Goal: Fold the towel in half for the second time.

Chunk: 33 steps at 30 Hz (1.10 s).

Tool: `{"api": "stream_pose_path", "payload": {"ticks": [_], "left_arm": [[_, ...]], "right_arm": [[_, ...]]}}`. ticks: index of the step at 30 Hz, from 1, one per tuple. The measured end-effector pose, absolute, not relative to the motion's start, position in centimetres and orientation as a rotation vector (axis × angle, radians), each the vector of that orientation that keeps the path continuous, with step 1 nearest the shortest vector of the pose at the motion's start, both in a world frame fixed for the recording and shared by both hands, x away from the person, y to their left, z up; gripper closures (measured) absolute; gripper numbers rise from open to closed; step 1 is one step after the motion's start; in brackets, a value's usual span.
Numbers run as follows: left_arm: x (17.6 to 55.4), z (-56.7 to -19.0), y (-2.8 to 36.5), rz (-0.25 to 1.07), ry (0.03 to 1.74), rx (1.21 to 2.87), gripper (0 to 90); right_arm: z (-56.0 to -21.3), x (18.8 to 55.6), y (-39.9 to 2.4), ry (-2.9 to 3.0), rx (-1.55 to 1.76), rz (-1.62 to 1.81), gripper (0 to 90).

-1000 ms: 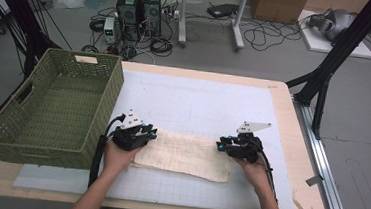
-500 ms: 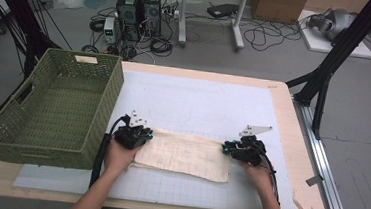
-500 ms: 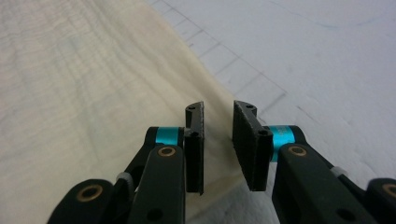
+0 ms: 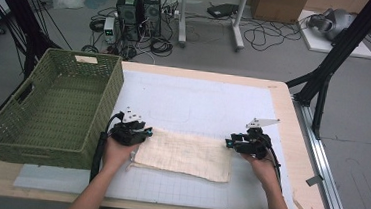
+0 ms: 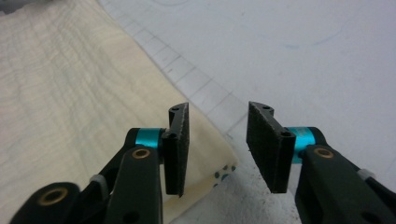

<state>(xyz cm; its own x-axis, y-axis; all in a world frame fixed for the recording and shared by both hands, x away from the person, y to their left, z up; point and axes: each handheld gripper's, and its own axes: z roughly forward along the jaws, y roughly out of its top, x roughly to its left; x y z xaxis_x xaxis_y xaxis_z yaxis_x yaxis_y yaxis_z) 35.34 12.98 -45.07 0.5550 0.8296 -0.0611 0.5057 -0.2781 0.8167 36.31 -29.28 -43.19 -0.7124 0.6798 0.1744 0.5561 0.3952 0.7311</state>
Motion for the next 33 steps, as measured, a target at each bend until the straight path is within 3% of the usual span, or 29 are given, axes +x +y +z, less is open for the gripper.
{"api": "stream_pose_path", "payload": {"ticks": [2, 5, 13, 26, 33], "left_arm": [[35.4, -45.1, 13.0, 0.488, 1.103, 1.937, 56.1], [35.5, -45.1, 13.1, 0.48, 1.132, 1.929, 56.1], [35.6, -45.0, 12.5, 0.418, 1.08, 1.981, 83.9], [36.0, -42.3, 12.1, 0.552, 1.028, 1.86, 86.2], [35.8, -43.9, 12.6, 0.528, 1.026, 1.921, 86.2]], "right_arm": [[-43.8, 36.6, -29.2, 2.534, 1.143, 1.199, 55.3], [-44.2, 36.8, -29.1, 2.555, 1.159, 1.185, 56.2], [-44.3, 36.5, -28.8, 2.634, 1.106, 1.199, 83.7], [-40.1, 38.5, -30.1, 2.456, 1.083, 1.246, 85.3], [-41.7, 38.0, -29.7, 2.488, 1.081, 1.234, 85.2]]}}
